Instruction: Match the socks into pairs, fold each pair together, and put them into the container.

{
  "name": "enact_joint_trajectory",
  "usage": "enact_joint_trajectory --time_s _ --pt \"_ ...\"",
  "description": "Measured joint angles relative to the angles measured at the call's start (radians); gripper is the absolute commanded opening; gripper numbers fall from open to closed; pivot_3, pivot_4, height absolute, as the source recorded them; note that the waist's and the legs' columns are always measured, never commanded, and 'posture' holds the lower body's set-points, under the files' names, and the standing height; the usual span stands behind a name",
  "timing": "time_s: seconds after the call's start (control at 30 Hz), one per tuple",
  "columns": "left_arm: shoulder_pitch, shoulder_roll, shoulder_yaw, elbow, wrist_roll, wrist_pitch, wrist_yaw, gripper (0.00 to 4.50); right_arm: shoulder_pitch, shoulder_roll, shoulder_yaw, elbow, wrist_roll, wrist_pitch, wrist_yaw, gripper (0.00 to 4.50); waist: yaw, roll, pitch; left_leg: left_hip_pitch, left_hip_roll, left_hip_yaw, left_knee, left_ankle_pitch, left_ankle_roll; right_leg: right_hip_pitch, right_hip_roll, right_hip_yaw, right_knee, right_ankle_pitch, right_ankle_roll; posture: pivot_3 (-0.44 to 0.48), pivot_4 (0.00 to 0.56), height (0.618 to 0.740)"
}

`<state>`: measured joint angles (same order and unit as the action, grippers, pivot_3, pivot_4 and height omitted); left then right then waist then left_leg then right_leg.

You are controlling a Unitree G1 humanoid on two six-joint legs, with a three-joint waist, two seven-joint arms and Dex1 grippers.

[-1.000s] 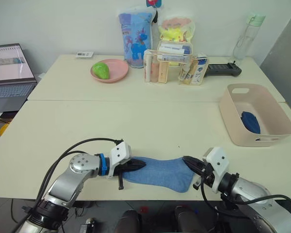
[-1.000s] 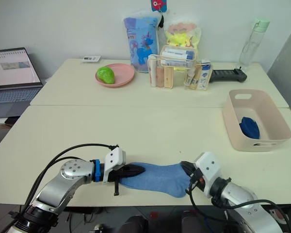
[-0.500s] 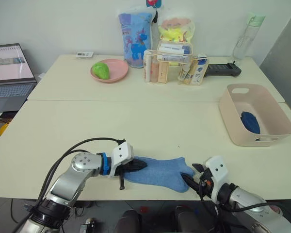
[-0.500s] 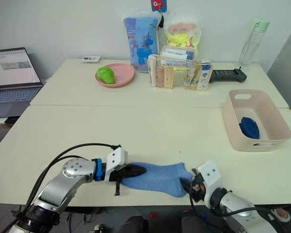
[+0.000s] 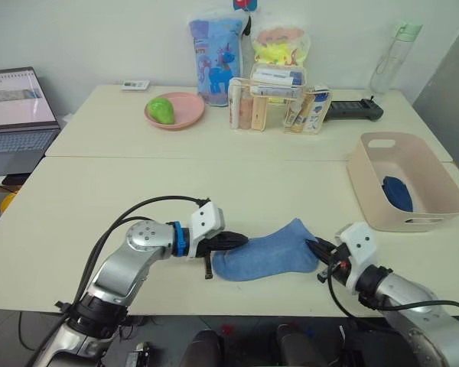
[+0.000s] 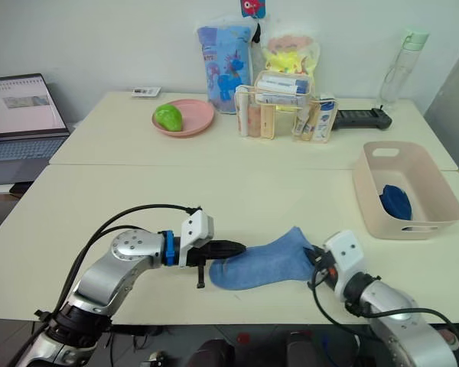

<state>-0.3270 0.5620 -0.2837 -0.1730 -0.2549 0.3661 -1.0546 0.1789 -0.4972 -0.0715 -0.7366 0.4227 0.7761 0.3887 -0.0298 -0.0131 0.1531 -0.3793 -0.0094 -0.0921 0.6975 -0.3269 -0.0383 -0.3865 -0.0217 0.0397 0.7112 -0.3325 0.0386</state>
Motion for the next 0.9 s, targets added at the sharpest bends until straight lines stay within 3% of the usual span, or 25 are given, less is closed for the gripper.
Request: enact_joint_trajectory --time_s 0.23,0.4,0.5,0.7,0.9 --pt "-0.048 -0.064 -0.103 0.12 0.097 -0.056 0.021 0.0 -0.046 -0.047 -0.059 -0.054 0.164 0.164 0.034 0.01 -0.004 0.0 0.0 0.0 0.001 0.0 0.0 0.0 0.0 -0.001 0.001 0.0 0.001 0.0 0.0 0.0 0.15 0.703" --pt "-0.052 -0.075 -0.106 0.193 0.137 -0.158 0.019 0.0 -0.129 -0.041 -0.05 -0.104 0.327 0.296 0.032 0.01 -0.003 0.0 0.0 0.0 0.001 0.0 0.0 0.0 0.0 0.0 0.0 0.0 0.001 0.0 0.0 0.0 0.15 0.703" --pt "-0.051 -0.067 -0.105 0.195 0.139 -0.182 0.003 0.0 -0.218 0.016 -0.04 -0.094 0.422 0.376 -0.021 0.01 -0.003 0.0 0.0 0.0 0.001 -0.001 0.0 0.0 0.0 0.0 0.0 0.0 0.001 0.0 0.0 0.0 0.15 0.703" --pt "-0.046 0.055 -0.093 0.132 0.137 -0.184 -0.093 0.0 -0.306 0.061 -0.023 -0.021 0.534 0.515 -0.102 0.01 -0.002 0.0 0.0 0.0 0.001 -0.001 0.0 0.0 0.0 -0.001 0.0 0.0 0.0 0.0 0.0 0.0 0.15 0.703" --pt "-0.054 0.023 -0.091 0.229 0.147 -0.288 -0.081 0.0 -0.375 0.18 -0.015 0.06 0.597 0.584 -0.216 0.01 -0.002 0.0 0.0 0.0 0.001 -0.001 0.0 0.0 0.0 -0.001 0.0 -0.001 0.0 0.0 0.0 0.0 0.15 0.703"
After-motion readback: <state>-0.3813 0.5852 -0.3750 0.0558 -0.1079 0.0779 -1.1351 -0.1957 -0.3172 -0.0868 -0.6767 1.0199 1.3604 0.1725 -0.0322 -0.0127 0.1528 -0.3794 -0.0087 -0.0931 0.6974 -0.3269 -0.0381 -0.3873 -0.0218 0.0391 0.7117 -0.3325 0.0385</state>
